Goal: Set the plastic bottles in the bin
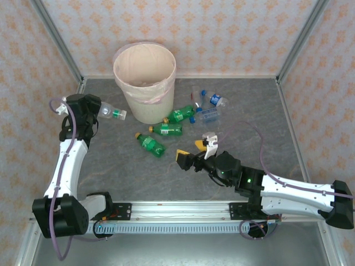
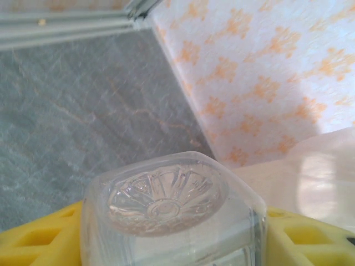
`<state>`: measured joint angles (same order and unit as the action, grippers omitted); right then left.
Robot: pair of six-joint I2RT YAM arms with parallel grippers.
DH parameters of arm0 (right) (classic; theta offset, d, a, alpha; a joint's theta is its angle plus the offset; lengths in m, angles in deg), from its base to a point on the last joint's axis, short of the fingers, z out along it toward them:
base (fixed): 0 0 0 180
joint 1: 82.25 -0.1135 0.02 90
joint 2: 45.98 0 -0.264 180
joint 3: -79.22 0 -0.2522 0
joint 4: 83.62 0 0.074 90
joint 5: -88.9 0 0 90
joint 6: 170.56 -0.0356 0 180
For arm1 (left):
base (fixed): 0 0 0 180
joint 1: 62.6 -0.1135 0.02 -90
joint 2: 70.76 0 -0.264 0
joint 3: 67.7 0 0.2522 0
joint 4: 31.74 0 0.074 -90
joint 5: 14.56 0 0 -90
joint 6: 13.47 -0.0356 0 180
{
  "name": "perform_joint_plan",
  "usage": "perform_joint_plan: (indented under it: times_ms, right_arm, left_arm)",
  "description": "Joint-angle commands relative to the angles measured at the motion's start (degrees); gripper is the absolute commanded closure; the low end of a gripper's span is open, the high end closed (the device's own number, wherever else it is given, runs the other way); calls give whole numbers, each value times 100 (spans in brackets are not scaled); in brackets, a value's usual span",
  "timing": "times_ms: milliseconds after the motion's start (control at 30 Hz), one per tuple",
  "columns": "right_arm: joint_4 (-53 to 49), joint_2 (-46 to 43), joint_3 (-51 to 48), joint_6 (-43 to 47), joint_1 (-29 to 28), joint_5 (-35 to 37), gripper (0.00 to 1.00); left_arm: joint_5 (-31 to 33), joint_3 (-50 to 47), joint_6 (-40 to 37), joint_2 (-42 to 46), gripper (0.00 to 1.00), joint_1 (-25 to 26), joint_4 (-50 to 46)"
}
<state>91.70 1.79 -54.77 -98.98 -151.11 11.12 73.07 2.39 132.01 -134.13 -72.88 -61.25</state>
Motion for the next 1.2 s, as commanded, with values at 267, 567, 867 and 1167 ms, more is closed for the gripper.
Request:
perform_joint_plan:
  times_ms: [267,567,867,1167]
  right_arm:
    - [67,-163,153,-42,-28,302,0]
    - [-95,-131,289,-157,-27,508,0]
    - [-431,-351,433,-247,-21,881,0]
    - [-497,-200,484,-351,-25,830,0]
  left_arm:
    - [1056,1881,-1185,345,39,501,-455]
    - [1570,3280,-1946,-603,39,1490,-279]
    - [1736,4547,-2700,-2099,39,2173,-285]
    - [1775,6190,-3071,-3658,38,2467,-1197]
